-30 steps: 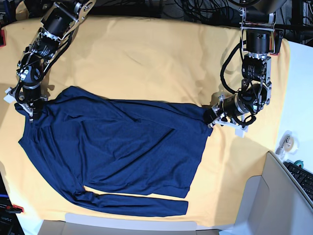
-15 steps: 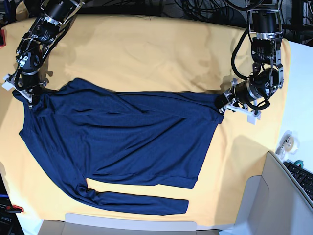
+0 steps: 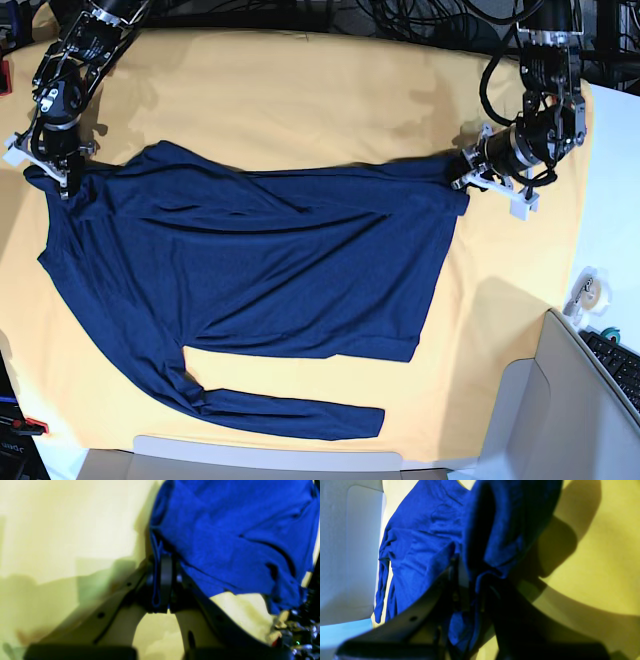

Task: Fold the T-shirt properly
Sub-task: 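Lift both grippers and pull the shirt edge toward the robot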

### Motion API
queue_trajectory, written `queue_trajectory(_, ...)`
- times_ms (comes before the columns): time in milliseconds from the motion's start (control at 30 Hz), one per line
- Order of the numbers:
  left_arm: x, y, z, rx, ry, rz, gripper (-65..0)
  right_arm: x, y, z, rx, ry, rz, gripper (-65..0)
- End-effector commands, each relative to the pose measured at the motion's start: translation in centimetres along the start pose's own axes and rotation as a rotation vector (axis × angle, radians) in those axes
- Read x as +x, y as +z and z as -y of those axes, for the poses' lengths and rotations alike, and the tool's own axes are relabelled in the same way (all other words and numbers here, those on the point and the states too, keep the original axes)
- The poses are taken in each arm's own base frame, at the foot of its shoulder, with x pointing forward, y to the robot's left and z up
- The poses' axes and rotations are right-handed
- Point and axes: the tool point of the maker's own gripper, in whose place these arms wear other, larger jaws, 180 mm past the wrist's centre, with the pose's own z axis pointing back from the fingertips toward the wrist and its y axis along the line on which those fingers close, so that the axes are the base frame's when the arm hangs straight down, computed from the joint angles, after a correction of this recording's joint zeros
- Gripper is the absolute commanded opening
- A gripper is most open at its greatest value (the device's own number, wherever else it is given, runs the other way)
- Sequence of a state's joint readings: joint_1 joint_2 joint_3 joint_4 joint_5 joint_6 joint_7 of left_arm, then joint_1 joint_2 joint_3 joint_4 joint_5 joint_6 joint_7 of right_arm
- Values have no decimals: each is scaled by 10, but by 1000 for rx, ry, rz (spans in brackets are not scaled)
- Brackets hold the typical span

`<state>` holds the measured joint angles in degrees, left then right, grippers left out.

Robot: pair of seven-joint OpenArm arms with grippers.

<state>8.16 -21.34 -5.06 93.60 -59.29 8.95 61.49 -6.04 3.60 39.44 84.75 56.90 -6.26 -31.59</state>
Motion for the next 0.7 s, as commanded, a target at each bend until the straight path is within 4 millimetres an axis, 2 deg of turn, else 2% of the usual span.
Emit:
queue_trajectory(0, 18, 11, 0, 3, -18, 58, -645, 8, 6, 10, -34, 14, 19, -650)
queue_trajectory(167, 15, 23, -4, 12, -19, 77, -645, 7, 17, 17, -48, 41, 18, -650)
queue_trajectory(667, -23, 35, -20, 47, -17, 25, -645, -6, 38, 54, -129, 75, -63, -650)
